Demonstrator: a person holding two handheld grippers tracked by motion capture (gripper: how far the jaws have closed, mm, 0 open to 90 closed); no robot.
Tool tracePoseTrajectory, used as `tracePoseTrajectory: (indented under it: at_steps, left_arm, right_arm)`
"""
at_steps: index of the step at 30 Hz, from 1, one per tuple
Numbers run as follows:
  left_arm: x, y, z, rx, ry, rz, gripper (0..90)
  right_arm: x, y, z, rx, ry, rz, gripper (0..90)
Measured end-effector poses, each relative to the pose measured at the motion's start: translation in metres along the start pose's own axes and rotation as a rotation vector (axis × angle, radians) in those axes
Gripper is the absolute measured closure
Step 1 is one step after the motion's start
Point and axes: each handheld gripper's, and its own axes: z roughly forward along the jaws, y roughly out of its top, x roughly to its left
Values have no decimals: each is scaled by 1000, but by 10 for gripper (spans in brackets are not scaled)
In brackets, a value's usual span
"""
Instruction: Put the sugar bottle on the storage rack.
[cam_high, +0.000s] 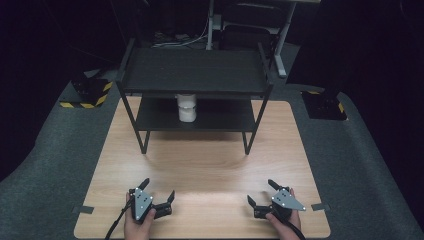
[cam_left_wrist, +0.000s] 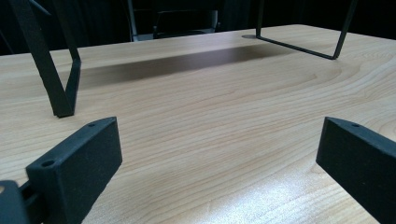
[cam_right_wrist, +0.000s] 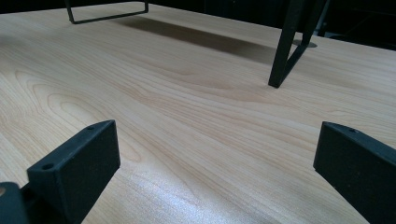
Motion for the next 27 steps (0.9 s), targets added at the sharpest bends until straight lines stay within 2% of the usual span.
tracePoseTrajectory:
  at_steps: [10,27]
  left_arm:
    - [2,1,1,3,-12,-8,5]
    - [1,0,1,-2,-16,2,5]
  right_arm:
    - [1,0,0,2,-6,2,3]
    - [0,1,0,4,-7,5,3]
